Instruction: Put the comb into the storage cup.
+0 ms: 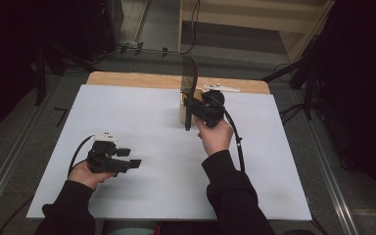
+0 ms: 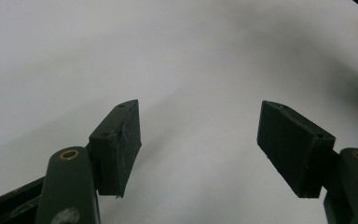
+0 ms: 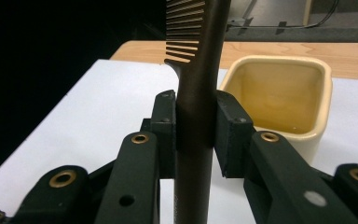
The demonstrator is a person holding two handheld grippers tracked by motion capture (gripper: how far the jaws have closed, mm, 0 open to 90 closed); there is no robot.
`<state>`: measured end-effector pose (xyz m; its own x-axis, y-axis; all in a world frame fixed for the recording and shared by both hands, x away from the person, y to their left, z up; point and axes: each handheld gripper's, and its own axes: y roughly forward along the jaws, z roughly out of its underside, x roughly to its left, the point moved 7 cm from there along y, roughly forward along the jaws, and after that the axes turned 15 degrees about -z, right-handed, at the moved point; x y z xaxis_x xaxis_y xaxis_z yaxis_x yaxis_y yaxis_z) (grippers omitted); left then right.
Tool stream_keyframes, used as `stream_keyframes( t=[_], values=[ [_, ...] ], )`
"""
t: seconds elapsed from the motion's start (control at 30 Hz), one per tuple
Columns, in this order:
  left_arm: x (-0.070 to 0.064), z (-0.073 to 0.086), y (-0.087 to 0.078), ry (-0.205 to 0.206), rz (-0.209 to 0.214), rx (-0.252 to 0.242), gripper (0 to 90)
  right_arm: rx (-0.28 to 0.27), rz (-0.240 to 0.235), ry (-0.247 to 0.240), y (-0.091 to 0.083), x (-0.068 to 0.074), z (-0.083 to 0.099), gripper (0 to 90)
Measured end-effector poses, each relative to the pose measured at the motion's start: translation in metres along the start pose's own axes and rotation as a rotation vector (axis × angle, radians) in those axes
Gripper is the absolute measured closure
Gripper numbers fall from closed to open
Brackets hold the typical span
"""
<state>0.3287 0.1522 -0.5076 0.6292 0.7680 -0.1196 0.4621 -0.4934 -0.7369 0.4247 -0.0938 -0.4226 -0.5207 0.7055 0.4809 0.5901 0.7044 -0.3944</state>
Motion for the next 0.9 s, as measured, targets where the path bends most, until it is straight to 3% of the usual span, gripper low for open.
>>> stream_keyframes(
  t=[0.17,0.57,0.9],
  values=[
    [0.002,0.001,-0.002,0.000,-0.006,-0.003,31.0,-0.008,0.014,-0.008,-0.002,-0.003,-0.007,70.3],
    [0.005,0.006,-0.006,-0.015,-0.022,0.003,31.0,-0.027,-0.005,0.037,-0.005,-0.014,-0.020,70.3],
    [0.006,0.010,-0.009,-0.025,-0.025,-0.001,30.9,-0.034,0.005,0.040,-0.010,-0.021,-0.034,70.3]
  ],
)
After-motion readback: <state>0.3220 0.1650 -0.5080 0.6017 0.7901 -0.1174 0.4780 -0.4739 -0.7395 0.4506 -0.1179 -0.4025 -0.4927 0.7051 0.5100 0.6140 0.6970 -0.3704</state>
